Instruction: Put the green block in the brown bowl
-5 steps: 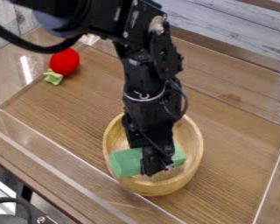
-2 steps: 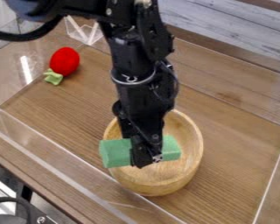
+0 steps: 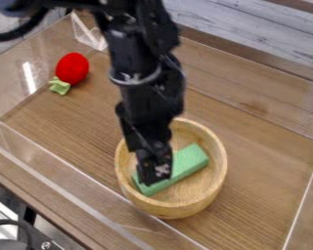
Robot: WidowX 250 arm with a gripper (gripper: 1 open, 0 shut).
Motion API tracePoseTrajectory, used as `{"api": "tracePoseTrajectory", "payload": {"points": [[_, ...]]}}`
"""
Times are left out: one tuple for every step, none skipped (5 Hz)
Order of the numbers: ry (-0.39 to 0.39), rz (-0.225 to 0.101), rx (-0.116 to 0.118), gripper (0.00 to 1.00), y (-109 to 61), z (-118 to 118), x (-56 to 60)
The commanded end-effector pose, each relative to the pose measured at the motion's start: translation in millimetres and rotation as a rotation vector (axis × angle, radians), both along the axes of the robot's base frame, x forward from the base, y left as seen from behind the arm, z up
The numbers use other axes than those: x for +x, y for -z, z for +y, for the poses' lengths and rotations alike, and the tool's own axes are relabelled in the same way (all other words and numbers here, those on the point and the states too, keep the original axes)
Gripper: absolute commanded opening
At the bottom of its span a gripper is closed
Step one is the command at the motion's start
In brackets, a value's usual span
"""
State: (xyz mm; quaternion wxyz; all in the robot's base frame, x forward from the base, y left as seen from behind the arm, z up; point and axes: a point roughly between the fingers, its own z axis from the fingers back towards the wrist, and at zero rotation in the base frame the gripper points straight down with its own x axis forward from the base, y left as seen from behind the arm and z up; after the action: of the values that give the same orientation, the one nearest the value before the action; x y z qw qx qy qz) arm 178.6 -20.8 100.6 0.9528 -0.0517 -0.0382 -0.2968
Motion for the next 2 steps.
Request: {"api": "tracePoseTrajectory", "payload": {"points": [[-0.009, -0.05, -0.008, 1.0, -15.9, 9.3, 3.7], [-0.051, -0.06, -0.01, 1.0, -18.5, 8.4, 5.8]]}}
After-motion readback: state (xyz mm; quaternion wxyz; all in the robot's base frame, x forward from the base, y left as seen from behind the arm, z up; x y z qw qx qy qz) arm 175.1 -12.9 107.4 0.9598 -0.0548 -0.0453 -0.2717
